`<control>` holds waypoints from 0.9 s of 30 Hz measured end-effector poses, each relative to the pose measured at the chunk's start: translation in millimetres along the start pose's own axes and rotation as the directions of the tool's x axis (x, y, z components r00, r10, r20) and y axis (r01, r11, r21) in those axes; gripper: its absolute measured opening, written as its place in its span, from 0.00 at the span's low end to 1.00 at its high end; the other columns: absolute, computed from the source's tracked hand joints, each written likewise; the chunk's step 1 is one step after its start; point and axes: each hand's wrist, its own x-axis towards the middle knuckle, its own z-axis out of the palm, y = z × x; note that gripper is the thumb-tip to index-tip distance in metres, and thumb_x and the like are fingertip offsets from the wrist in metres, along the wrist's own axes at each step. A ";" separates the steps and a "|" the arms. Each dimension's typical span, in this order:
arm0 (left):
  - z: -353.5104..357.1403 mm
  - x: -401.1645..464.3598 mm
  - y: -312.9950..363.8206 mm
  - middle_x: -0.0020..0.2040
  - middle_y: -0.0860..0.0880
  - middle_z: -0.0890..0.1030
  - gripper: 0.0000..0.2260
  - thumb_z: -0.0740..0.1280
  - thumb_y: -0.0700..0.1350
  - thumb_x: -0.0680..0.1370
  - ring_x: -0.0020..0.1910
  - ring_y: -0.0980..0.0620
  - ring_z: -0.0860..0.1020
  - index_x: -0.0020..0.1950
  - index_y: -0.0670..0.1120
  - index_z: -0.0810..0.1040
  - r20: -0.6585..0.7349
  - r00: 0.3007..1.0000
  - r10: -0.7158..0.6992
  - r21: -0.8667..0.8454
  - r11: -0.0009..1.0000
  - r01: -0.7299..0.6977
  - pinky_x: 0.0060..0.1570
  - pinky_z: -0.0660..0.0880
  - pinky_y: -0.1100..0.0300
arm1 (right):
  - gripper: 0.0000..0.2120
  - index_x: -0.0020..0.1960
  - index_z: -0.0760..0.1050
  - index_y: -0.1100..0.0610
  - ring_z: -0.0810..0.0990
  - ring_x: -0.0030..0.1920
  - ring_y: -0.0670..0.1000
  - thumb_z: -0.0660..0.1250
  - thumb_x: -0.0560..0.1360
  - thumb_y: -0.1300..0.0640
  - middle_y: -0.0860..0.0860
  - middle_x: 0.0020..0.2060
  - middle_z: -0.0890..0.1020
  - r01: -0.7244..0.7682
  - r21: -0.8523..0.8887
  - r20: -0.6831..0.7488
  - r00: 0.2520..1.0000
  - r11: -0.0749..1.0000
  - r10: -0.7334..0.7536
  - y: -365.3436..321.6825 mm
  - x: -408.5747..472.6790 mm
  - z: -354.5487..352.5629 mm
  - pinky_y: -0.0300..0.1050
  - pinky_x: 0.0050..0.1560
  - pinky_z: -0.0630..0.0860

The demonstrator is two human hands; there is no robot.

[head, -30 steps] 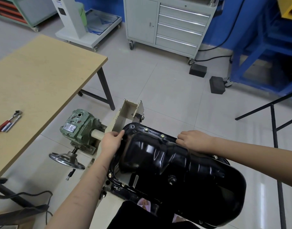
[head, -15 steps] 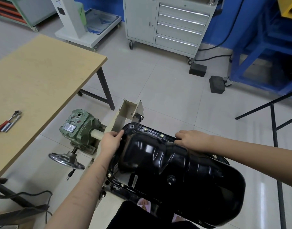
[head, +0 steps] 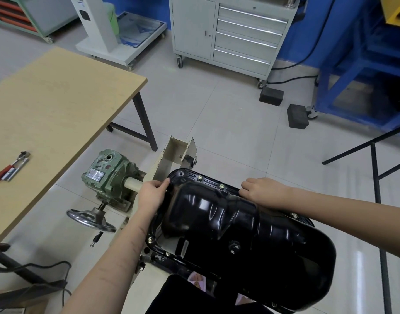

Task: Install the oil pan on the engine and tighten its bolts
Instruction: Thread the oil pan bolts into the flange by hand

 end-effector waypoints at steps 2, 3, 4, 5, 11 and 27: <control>0.0 0.1 -0.1 0.25 0.47 0.70 0.19 0.63 0.53 0.77 0.27 0.50 0.69 0.28 0.44 0.71 0.002 1.000 0.001 0.004 1.000 -0.001 0.29 0.64 0.60 | 0.14 0.61 0.65 0.61 0.70 0.59 0.54 0.48 0.79 0.64 0.57 0.58 0.71 -0.013 -0.009 -0.004 1.000 1.000 0.013 0.0 0.3 1.1 0.48 0.54 0.69; -0.1 0.1 0.0 0.25 0.47 0.70 0.19 0.63 0.53 0.77 0.28 0.48 0.70 0.29 0.44 0.71 0.003 1.000 0.001 0.008 1.000 -0.001 0.29 0.64 0.59 | 0.14 0.62 0.65 0.61 0.70 0.59 0.54 0.48 0.79 0.64 0.57 0.58 0.71 -0.019 -0.008 -0.006 1.000 1.000 0.019 0.0 0.1 1.5 0.48 0.54 0.69; -0.1 0.2 0.1 0.26 0.46 0.70 0.18 0.63 0.53 0.77 0.29 0.47 0.70 0.30 0.44 0.72 0.003 1.000 0.002 0.010 1.000 -0.002 0.29 0.64 0.59 | 0.14 0.63 0.65 0.61 0.70 0.59 0.54 0.48 0.79 0.64 0.57 0.58 0.71 -0.021 -0.001 -0.005 1.000 1.000 0.021 0.0 -0.1 1.8 0.48 0.54 0.69; -0.1 0.4 0.0 0.26 0.46 0.70 0.18 0.63 0.53 0.77 0.30 0.46 0.70 0.31 0.44 0.73 0.003 1.000 0.004 0.011 1.000 -0.004 0.30 0.64 0.59 | 0.15 0.64 0.64 0.61 0.70 0.59 0.54 0.48 0.79 0.64 0.57 0.58 0.71 -0.016 0.010 0.002 1.000 1.000 0.016 0.1 -0.3 1.8 0.48 0.53 0.69; 0.0 1.0 -1.5 0.26 0.46 0.70 0.17 0.63 0.53 0.77 0.31 0.46 0.70 0.34 0.42 0.74 0.001 1.000 0.008 0.023 1.000 -0.008 0.29 0.63 0.60 | 0.13 0.62 0.65 0.61 0.69 0.59 0.54 0.50 0.79 0.63 0.56 0.57 0.71 -0.002 0.071 0.041 0.999 0.997 -0.001 1.0 -2.9 -2.6 0.47 0.52 0.69; 0.5 1.8 -2.3 0.29 0.44 0.71 0.17 0.63 0.53 0.77 0.32 0.46 0.70 0.35 0.41 0.73 0.003 1.000 0.012 0.017 1.000 -0.012 0.29 0.64 0.60 | 0.12 0.61 0.67 0.60 0.70 0.58 0.54 0.51 0.79 0.62 0.56 0.56 0.71 -0.035 0.086 0.058 0.998 0.996 0.030 -1.2 -3.5 -6.7 0.47 0.51 0.69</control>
